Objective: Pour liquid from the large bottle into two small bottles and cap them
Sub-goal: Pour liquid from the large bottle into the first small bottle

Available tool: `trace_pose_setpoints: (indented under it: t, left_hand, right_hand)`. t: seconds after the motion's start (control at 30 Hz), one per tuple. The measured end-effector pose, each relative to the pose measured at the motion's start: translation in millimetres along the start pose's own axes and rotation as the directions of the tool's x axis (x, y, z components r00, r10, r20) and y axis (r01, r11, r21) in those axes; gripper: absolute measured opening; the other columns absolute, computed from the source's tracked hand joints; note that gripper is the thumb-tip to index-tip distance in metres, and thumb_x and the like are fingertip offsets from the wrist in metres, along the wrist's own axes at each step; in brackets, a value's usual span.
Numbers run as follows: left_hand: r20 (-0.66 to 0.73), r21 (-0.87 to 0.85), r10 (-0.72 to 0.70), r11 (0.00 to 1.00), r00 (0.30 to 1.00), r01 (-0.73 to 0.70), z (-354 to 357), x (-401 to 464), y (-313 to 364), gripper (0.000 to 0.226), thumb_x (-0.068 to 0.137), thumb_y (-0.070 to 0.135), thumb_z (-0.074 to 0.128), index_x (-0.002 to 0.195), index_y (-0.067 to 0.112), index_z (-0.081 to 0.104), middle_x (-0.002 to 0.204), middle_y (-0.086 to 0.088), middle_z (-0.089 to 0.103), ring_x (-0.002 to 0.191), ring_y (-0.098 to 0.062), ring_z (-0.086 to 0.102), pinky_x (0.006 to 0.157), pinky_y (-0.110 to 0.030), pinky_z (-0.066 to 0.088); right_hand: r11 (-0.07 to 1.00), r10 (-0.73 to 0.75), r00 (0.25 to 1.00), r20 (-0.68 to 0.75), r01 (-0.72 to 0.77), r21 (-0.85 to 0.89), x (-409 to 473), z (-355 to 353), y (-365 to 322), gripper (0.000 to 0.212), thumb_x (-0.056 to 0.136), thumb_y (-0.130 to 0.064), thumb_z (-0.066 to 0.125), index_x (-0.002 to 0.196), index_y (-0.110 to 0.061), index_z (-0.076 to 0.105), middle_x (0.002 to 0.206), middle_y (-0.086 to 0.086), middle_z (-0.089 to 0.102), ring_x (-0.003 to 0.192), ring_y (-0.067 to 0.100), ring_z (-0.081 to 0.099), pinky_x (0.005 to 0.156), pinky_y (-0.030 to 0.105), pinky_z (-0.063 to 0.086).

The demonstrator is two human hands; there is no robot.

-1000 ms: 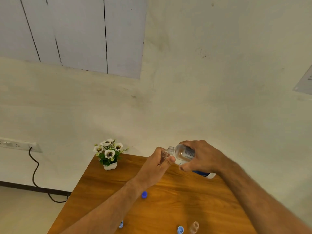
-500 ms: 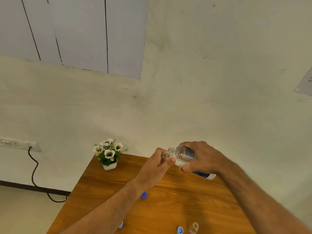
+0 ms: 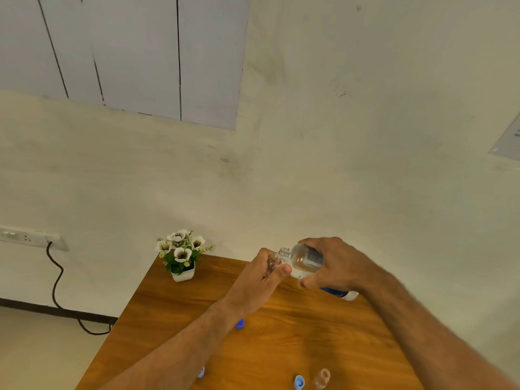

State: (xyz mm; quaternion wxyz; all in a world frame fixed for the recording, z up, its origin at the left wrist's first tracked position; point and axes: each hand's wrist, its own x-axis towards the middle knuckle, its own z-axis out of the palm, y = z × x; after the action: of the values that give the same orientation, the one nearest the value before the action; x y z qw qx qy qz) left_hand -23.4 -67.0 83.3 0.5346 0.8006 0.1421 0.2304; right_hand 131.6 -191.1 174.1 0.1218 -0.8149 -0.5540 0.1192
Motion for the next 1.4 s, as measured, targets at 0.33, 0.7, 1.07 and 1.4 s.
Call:
trace_pose_setpoints:
  t: [0.33,0.7,1.07,1.4]
  left_hand:
    - [-0.006,0.005,0.018,1.000,1.000,-0.018,2.0,-0.8,-4.2,0.038,0.086,0.068,0.046,0.095,0.032,0.044,0.066,0.014,0.046,0.048,0.006,0.041,0.045,-0.007,0.031]
    - [0.003,-0.010,0.026,1.000,1.000,-0.026,6.6,-3.1,-8.3,0.046,0.082,0.077,0.045,0.095,0.032,0.045,0.069,0.013,0.048,0.050,0.008,0.043,0.047,-0.006,0.033]
    - [0.008,-0.003,0.006,1.000,1.000,-0.006,10.7,-2.8,-15.4,0.051,0.081,0.079,0.045,0.096,0.030,0.047,0.068,0.013,0.048,0.051,0.004,0.041,0.047,-0.008,0.033]
    - [0.035,-0.014,-0.021,1.000,0.999,0.022,12.4,-4.4,-18.5,0.050,0.081,0.079,0.046,0.095,0.031,0.047,0.069,0.011,0.047,0.053,0.002,0.039,0.049,-0.010,0.033]
  right_hand:
    - [1.000,0.018,1.000,0.011,-0.019,0.010,-2.0,2.4,1.5,0.078,0.057,-0.061,0.073,0.127,-0.033,0.056,0.107,-0.013,0.061,0.086,0.006,0.059,0.068,0.022,0.049]
    - [0.999,0.034,0.999,0.027,-0.034,0.007,-6.9,5.7,5.0,0.079,0.060,-0.059,0.076,0.131,-0.032,0.054,0.111,-0.011,0.060,0.091,0.009,0.060,0.074,0.025,0.055]
    - [0.999,0.048,0.998,0.029,-0.048,0.005,-8.3,9.4,7.0,0.081,0.056,-0.061,0.073,0.130,-0.032,0.054,0.109,-0.013,0.059,0.088,0.006,0.059,0.069,0.020,0.049]
    - [0.998,0.050,0.998,0.042,-0.052,0.045,-7.6,15.7,11.5,0.082,0.053,-0.066,0.070,0.127,-0.034,0.055,0.106,-0.015,0.060,0.084,0.006,0.062,0.071,0.024,0.056]
